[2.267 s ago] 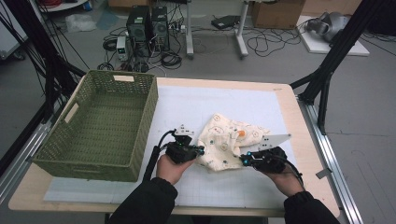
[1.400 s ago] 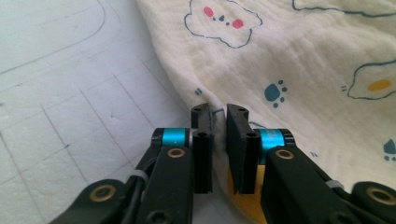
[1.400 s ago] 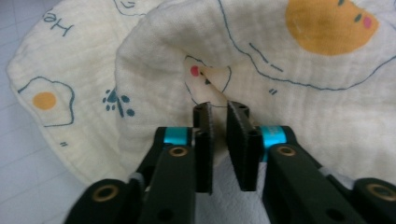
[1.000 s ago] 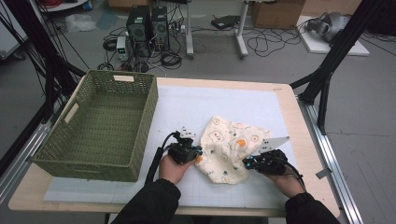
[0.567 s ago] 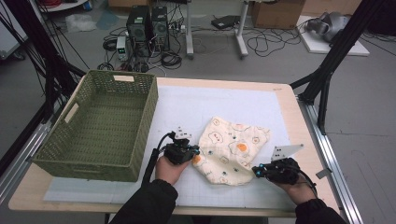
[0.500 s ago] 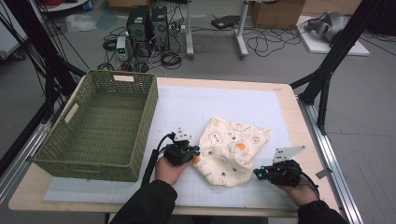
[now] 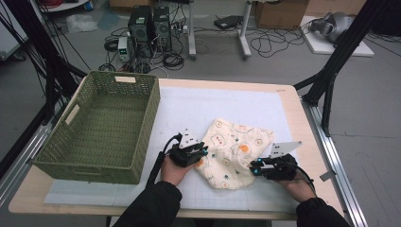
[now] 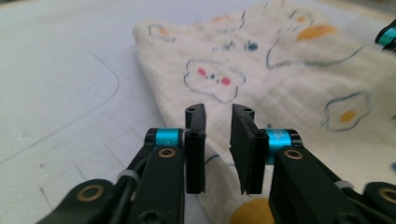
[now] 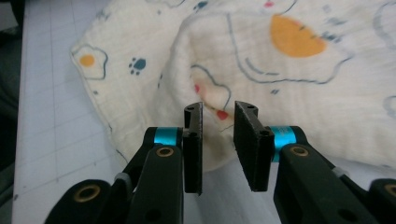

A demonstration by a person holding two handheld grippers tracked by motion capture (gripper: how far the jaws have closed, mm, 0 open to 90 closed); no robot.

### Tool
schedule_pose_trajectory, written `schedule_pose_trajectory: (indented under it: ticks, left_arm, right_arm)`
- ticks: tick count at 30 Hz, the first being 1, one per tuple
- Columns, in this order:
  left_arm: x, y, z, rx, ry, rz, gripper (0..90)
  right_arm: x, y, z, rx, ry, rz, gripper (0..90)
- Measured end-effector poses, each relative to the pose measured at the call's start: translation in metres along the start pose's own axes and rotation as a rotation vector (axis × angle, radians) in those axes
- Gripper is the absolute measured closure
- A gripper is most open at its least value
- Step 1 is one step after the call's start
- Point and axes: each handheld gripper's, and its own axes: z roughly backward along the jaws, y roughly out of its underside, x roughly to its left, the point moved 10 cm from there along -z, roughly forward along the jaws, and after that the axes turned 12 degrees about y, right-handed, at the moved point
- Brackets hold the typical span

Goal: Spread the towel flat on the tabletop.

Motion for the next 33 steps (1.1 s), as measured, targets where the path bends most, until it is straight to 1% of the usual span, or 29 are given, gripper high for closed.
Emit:
schedule_pose_trajectory:
  ticks: [1,3,4,5,6,7,9,11,13,16,19,20,21,22,23,24,25,26,27,28,29,30,31,32,33]
  left_arm:
    - [-0.001,0.0,0.0,0.003,0.004,-0.014,79.4]
    - [-0.002,0.001,-0.001,0.013,0.015,-0.022,82.5]
    - [-0.002,0.008,-0.005,0.097,-0.001,-0.013,86.8]
    - [-0.002,0.012,-0.007,0.142,-0.012,-0.021,89.2]
    - [-0.002,0.012,-0.007,0.142,-0.012,-0.021,89.6]
    - [-0.003,0.012,-0.008,0.159,-0.031,-0.038,89.6]
    - [-0.003,0.013,-0.006,0.169,-0.032,-0.028,89.7]
    - [-0.002,0.013,-0.005,0.173,-0.039,-0.02,89.8]
    - [0.002,0.014,0.0,0.179,-0.039,0.005,89.7]
    - [0.002,0.016,0.002,0.181,-0.036,0.013,89.7]
    - [0.0,0.016,0.002,0.182,-0.028,0.013,89.7]
    - [0.0,0.016,0.002,0.182,-0.028,0.013,89.7]
    - [-0.002,0.013,0.003,0.168,-0.02,0.015,89.7]
    - [-0.002,0.013,0.003,0.168,-0.02,0.015,89.7]
    - [-0.002,0.008,0.006,0.131,-0.016,0.026,89.6]
    - [-0.001,0.005,0.007,0.111,-0.015,0.035,88.9]
    - [0.0,0.002,0.006,0.097,-0.01,0.047,85.6]
    - [0.0,0.002,0.006,0.097,-0.01,0.047,81.7]
    - [0.0,0.0,0.004,0.082,-0.001,0.072,78.7]
    - [0.0,0.0,0.002,0.091,-0.004,0.072,74.8]
    - [0.001,-0.001,-0.001,0.098,-0.01,0.072,71.4]
    - [0.002,0.0,-0.003,0.109,-0.021,0.077,67.2]
    - [0.004,0.0,-0.005,0.116,-0.035,0.086,63.0]
    - [0.005,0.001,-0.008,0.117,-0.044,0.097,62.4]
    - [0.006,0.003,-0.011,0.123,-0.043,0.107,63.1]
  right_arm:
    - [0.0,0.004,-0.008,0.033,0.004,0.025,75.6]
    - [0.001,0.003,-0.01,0.03,-0.002,0.017,80.3]
    - [0.002,0.004,-0.009,0.032,-0.009,0.011,85.1]
    - [0.002,0.004,-0.009,0.035,-0.017,0.006,87.0]
    - [0.002,0.004,-0.009,0.035,-0.017,0.006,87.0]
    - [0.003,0.005,-0.007,0.039,-0.014,0.005,88.0]
    - [0.005,0.005,-0.002,0.037,-0.026,-0.011,88.1]
    - [0.007,0.006,0.006,0.035,-0.024,-0.014,88.1]
    - [0.011,0.006,0.017,0.025,-0.026,-0.016,88.1]
    - [0.018,0.008,0.033,0.015,-0.026,-0.015,88.1]
    - [0.029,0.013,0.046,0.027,-0.052,-0.016,88.1]
    - [0.029,0.013,0.046,0.027,-0.052,-0.016,88.1]
    - [0.038,0.015,0.054,0.042,-0.075,-0.003,87.9]
    - [0.042,0.014,0.058,0.042,-0.088,0.005,87.6]
    - [0.045,0.013,0.062,0.04,-0.105,0.0,86.5]
    - [0.044,0.011,0.065,0.03,-0.112,-0.005,83.2]
    - [0.042,0.007,0.067,0.017,-0.107,-0.015,80.5]
    - [0.042,0.007,0.067,0.017,-0.107,-0.015,80.5]
    - [0.026,0.001,0.067,0.0,-0.058,-0.024,76.2]
    - [0.017,-0.001,0.064,-0.012,-0.037,-0.031,73.1]
    - [0.006,-0.001,0.06,-0.019,-0.001,-0.052,68.0]
    - [-0.005,0.0,0.054,-0.014,0.029,-0.077,66.2]
    - [-0.015,0.003,0.048,-0.002,0.049,-0.092,63.4]
    - [-0.024,0.006,0.04,0.004,0.077,-0.107,62.2]
    - [-0.033,0.008,0.033,0.009,0.096,-0.117,62.2]
